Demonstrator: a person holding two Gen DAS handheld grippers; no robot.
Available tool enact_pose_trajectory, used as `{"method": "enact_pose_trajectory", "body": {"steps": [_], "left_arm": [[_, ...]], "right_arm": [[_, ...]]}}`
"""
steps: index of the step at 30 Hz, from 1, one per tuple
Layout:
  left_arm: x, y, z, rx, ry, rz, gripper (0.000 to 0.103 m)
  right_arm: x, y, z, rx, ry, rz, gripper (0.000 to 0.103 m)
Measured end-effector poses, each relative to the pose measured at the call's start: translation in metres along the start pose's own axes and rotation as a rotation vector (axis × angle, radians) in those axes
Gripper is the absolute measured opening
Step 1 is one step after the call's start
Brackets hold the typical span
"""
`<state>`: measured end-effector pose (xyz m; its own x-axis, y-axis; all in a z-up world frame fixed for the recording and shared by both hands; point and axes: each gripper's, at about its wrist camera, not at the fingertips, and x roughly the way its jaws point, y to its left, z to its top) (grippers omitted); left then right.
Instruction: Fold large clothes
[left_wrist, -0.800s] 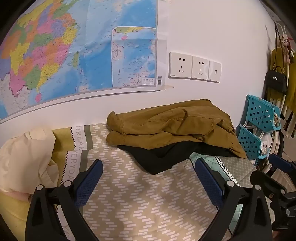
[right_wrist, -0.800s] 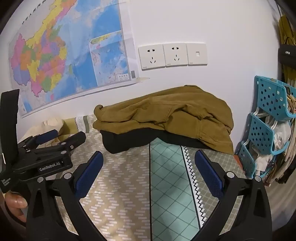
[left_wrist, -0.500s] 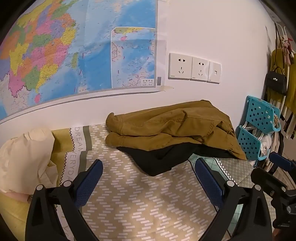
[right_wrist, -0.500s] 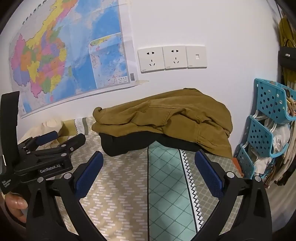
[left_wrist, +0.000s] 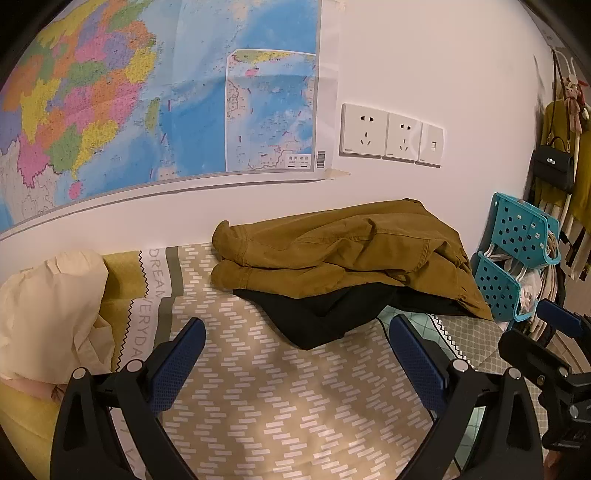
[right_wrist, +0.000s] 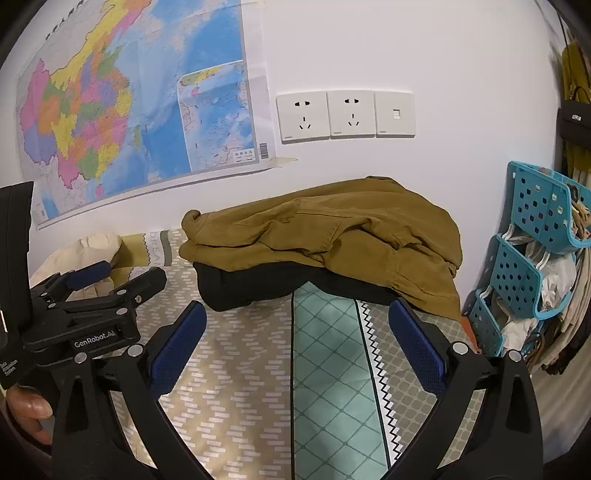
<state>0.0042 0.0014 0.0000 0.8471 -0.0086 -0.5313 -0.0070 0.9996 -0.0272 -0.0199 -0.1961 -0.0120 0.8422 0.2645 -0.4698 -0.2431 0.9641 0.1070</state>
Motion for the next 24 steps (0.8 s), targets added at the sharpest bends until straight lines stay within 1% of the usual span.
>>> {"method": "enact_pose_trajectory", "body": {"steps": [24], "left_arm": [[0.0086, 0.0061, -0.0031, -0.022, 0.021, 0.000, 0.096]], "right_arm": [[0.0085, 0.0067, 0.0014, -0.024, 0.010, 0.004, 0.098]]}}
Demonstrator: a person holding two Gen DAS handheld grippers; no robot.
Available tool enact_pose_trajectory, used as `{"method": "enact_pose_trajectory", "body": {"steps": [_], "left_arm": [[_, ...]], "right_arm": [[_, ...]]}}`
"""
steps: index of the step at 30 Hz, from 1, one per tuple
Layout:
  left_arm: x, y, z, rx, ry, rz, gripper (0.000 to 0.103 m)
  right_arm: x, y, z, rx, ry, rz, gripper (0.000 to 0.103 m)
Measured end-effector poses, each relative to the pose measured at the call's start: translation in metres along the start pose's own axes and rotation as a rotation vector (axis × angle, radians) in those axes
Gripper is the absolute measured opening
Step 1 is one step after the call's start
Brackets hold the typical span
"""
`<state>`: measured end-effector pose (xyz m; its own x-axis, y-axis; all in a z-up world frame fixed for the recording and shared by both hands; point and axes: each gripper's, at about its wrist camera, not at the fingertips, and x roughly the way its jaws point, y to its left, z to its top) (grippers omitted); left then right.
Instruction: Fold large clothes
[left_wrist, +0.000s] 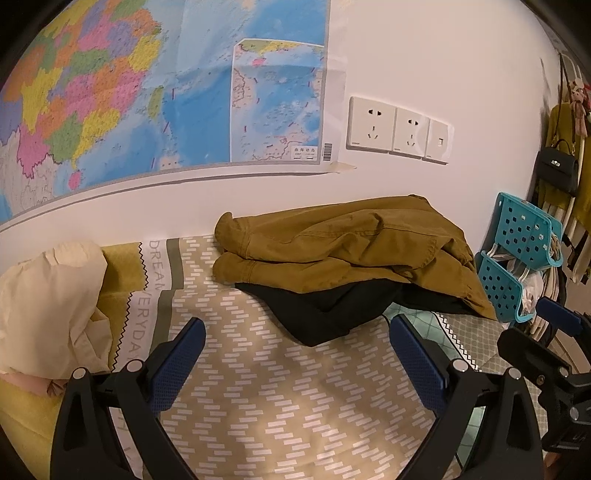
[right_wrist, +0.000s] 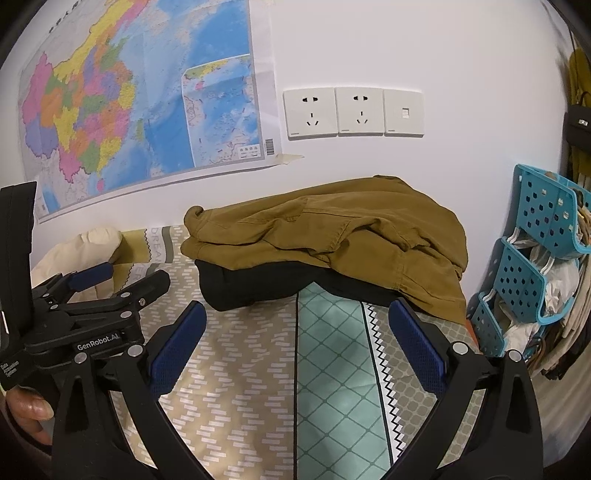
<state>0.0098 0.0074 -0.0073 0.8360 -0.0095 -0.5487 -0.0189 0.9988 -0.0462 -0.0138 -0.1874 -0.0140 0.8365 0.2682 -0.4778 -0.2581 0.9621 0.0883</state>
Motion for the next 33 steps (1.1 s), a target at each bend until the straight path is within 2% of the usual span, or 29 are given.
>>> {"method": "enact_pose_trajectory", "body": {"steps": [33], "left_arm": [[0.007, 0.006, 0.004, -0.012, 0.008, 0.014, 0.096]], "right_arm": [[0.013, 0.006, 0.008, -0.034, 0.006, 0.019, 0.098]]}}
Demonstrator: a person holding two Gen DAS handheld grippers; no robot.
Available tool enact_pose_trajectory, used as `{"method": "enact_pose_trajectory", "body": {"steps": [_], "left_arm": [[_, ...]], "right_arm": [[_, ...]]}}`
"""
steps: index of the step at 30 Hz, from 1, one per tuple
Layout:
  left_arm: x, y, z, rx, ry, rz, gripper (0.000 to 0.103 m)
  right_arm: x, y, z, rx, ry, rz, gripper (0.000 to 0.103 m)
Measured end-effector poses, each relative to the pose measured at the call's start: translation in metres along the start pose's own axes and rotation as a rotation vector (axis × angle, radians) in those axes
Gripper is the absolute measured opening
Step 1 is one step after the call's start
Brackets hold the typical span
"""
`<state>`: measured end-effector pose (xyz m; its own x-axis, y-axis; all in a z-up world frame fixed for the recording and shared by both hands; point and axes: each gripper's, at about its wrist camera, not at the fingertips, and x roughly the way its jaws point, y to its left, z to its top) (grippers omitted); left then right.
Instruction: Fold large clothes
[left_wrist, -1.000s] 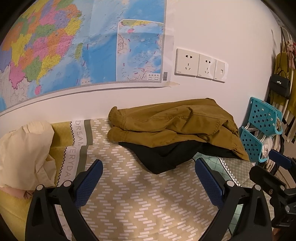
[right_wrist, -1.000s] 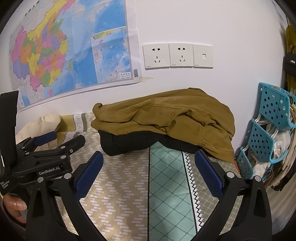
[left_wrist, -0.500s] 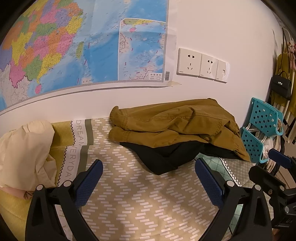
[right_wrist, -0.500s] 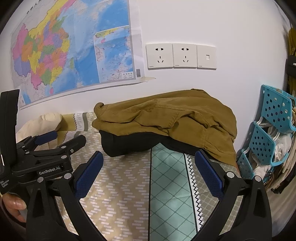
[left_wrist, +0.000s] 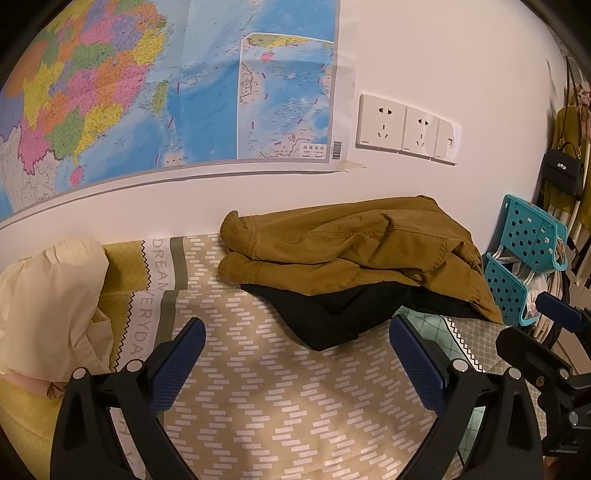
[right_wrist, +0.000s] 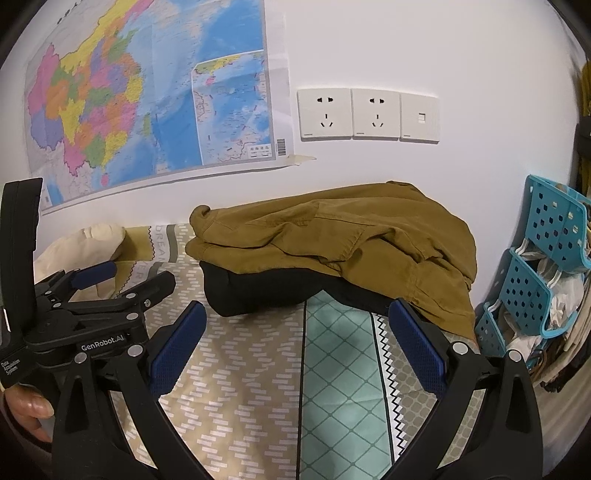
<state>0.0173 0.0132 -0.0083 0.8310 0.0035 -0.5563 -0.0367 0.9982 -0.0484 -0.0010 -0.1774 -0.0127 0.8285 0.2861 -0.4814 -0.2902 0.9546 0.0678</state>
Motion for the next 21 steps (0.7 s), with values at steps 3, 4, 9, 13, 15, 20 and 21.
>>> {"method": "enact_pose_trajectory", "body": {"steps": [3, 4, 9, 13, 15, 20, 21], "left_arm": [[0.0004, -0.0001, 0.0002, 0.002, -0.002, 0.001, 0.096], [0.0013, -0.0002, 0.0009, 0.004, -0.001, 0.000, 0.096], [0.0033, -0.0002, 0.0024, 0.002, -0.002, -0.001, 0.096], [0.0052, 0.0002, 0.0018, 0.003, 0.003, -0.001, 0.096], [0.0061, 0.0006, 0.0009, 0.003, 0.005, 0.001, 0.096], [0.0089, 0.0024, 0.0022, 0.002, 0.006, 0.002, 0.096], [0.0090, 0.0026, 0.0024, 0.001, 0.005, 0.003, 0.096]], "right_arm": [[0.0015, 0.0013, 0.0009, -0.004, 0.002, 0.000, 0.098], [0.0019, 0.0019, 0.0010, -0.005, 0.002, 0.000, 0.098], [0.0047, 0.0036, 0.0025, -0.008, 0.004, 0.004, 0.098], [0.0062, 0.0039, 0.0040, -0.012, 0.004, 0.005, 0.098], [0.0071, 0.0033, 0.0046, -0.013, 0.005, 0.005, 0.098], [0.0083, 0.0032, 0.0058, -0.013, 0.000, 0.006, 0.098], [0.0088, 0.0032, 0.0060, -0.014, 0.002, 0.008, 0.098]]}}
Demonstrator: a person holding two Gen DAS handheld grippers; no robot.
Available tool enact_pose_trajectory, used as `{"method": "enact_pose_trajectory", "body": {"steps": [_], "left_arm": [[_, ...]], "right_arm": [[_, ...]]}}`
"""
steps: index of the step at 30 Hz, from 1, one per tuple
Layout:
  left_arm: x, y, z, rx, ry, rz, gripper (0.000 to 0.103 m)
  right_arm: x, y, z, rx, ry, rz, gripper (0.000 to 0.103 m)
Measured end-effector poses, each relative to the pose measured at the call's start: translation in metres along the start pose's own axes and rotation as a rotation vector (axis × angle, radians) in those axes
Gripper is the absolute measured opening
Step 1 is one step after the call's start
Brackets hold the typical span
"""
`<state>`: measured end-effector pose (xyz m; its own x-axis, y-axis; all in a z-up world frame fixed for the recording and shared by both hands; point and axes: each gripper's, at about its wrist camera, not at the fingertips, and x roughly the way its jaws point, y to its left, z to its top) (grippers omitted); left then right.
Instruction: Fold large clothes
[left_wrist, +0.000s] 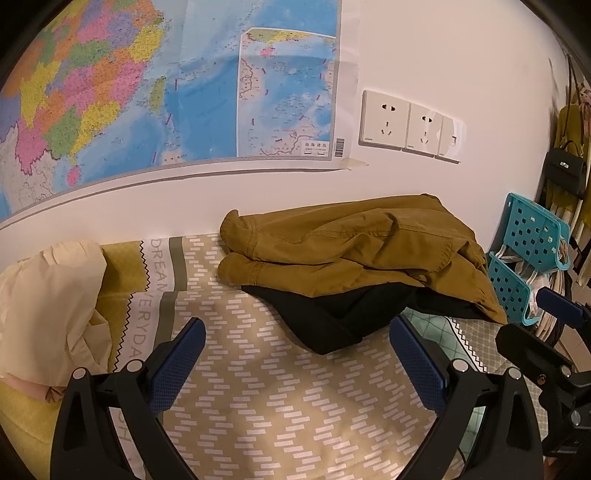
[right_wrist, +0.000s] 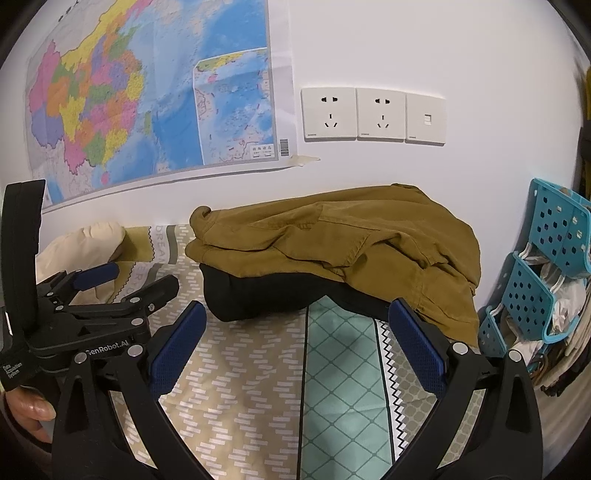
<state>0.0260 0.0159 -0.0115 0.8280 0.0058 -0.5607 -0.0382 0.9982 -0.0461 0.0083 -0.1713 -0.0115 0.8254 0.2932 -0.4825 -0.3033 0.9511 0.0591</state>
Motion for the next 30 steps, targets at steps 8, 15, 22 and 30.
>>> {"method": "enact_pose_trajectory", "body": {"steps": [8, 15, 22, 30], "left_arm": [[0.008, 0.003, 0.003, -0.006, 0.018, -0.009, 0.096], [0.038, 0.022, 0.009, -0.053, 0.077, -0.037, 0.096], [0.064, 0.054, 0.010, -0.086, 0.109, 0.045, 0.096], [0.087, 0.081, 0.006, -0.108, 0.157, 0.096, 0.096]], "right_arm": [[0.008, 0.001, 0.004, -0.013, 0.014, 0.009, 0.098], [0.034, 0.001, 0.017, -0.066, 0.030, 0.027, 0.097], [0.111, 0.013, 0.046, -0.245, 0.100, -0.015, 0.097], [0.217, 0.058, 0.051, -0.562, 0.207, -0.069, 0.089]]}}
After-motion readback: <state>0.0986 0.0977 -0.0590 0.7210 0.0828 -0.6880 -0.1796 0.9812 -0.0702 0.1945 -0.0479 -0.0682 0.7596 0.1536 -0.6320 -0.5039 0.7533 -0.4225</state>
